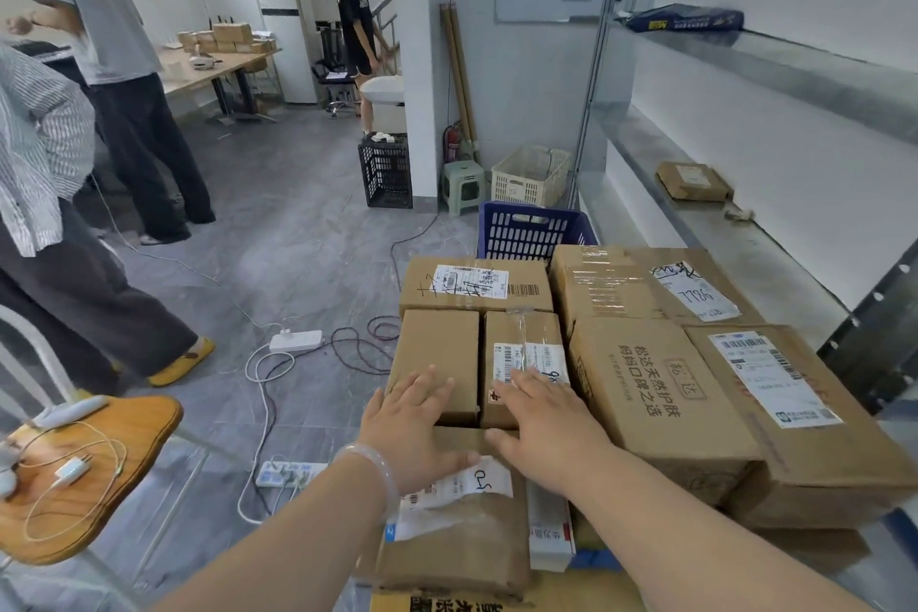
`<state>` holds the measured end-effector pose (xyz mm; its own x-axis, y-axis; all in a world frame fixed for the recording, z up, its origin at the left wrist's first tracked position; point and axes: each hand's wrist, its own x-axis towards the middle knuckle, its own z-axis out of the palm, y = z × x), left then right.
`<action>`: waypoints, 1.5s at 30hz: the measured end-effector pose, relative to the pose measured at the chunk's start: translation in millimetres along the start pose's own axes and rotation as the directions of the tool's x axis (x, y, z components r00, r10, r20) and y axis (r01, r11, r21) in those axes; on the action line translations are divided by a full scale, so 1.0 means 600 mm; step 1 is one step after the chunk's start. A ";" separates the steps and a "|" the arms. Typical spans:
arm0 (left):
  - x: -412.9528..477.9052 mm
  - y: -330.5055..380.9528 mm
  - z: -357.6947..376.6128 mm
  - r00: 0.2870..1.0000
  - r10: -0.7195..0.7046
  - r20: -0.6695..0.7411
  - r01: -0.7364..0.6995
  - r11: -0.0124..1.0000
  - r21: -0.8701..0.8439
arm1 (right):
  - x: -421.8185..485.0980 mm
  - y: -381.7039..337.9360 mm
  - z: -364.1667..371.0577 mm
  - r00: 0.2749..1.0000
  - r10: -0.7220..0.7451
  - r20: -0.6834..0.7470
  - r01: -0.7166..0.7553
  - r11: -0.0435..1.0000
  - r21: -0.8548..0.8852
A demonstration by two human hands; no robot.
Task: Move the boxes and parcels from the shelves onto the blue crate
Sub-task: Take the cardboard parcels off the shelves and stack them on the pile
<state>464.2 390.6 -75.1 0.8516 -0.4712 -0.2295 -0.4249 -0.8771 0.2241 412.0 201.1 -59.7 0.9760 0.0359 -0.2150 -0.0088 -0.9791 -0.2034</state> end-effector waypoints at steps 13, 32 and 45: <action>0.192 -0.021 -0.082 0.996 -0.073 -0.042 0.075 0.995 0.060 | 0.180 0.048 -0.111 0.992 0.125 -0.015 -0.126 0.988 -0.085; 0.265 -0.001 -0.064 1.000 0.015 -0.008 -0.014 0.995 0.097 | 0.211 0.089 -0.104 0.982 0.163 -0.092 -0.175 0.973 -0.152; 0.213 0.208 -0.081 0.978 0.193 -0.075 -0.203 0.967 -0.153 | 0.021 0.219 -0.151 0.929 0.307 -0.207 -0.312 0.950 0.012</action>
<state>535.0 225.6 -30.3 0.7740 -0.6235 -0.1107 -0.5367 -0.7387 0.4078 442.7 54.7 -2.2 0.9489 -0.3089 -0.0646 -0.3151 -0.9390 -0.1376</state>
